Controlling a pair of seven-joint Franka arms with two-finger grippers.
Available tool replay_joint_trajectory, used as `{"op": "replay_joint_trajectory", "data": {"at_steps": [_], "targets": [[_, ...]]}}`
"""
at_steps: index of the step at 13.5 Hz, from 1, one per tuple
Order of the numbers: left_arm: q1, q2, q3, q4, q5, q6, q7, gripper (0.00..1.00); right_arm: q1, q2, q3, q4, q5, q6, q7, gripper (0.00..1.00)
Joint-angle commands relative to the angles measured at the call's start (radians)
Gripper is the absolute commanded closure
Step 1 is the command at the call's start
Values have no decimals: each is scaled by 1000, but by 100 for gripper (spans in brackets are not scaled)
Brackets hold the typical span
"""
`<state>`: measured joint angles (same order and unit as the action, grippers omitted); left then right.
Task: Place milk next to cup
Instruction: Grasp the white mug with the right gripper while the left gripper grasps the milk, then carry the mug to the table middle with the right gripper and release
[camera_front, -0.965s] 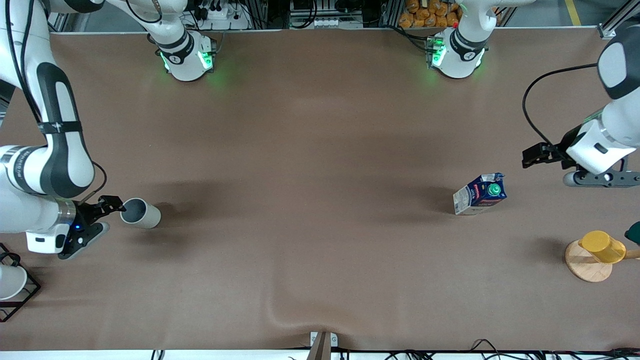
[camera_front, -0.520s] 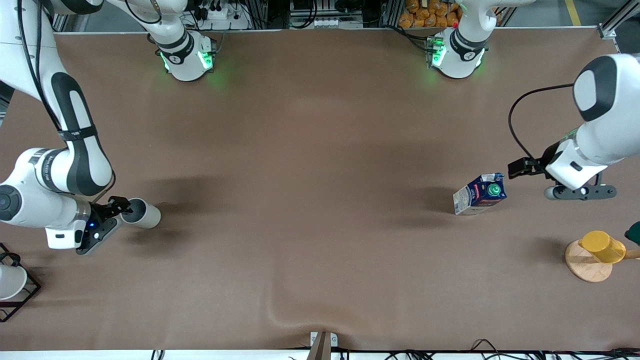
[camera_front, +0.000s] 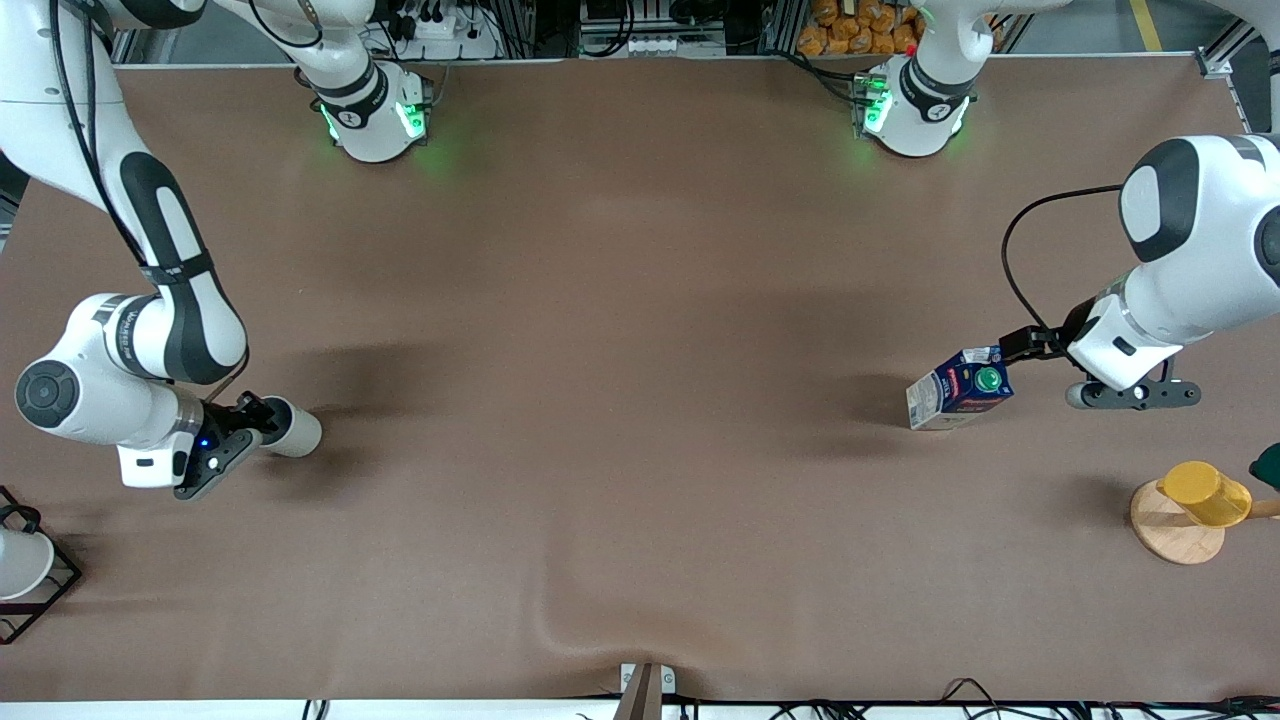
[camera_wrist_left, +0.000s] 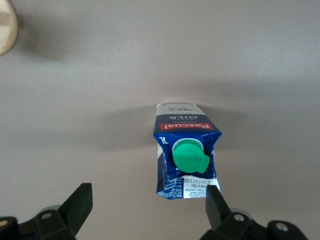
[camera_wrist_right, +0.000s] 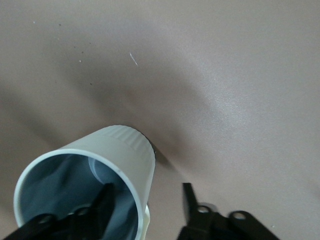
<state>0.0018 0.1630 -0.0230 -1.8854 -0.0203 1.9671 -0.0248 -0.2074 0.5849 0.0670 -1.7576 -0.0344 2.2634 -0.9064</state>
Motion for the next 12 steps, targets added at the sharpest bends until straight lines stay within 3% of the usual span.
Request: {"op": "replay_joint_trajectory", "data": {"at_steps": [1,7,10,12], "targets": [[7,12,-5,-4,-40,16,-14,0,-24,-19,19,-14,31,-2,-6,100],[7,82,-5,8,-50,36,-49,0,43,-48,22,98,105,-185,98,100],[4,85,-5,19,-122,38,-55,0,146,-43,24,173,111,-208,219,100],[-2,102,-3,19,-122,39,-55,0,239,-36,22,225,161,-212,247,100]]}}
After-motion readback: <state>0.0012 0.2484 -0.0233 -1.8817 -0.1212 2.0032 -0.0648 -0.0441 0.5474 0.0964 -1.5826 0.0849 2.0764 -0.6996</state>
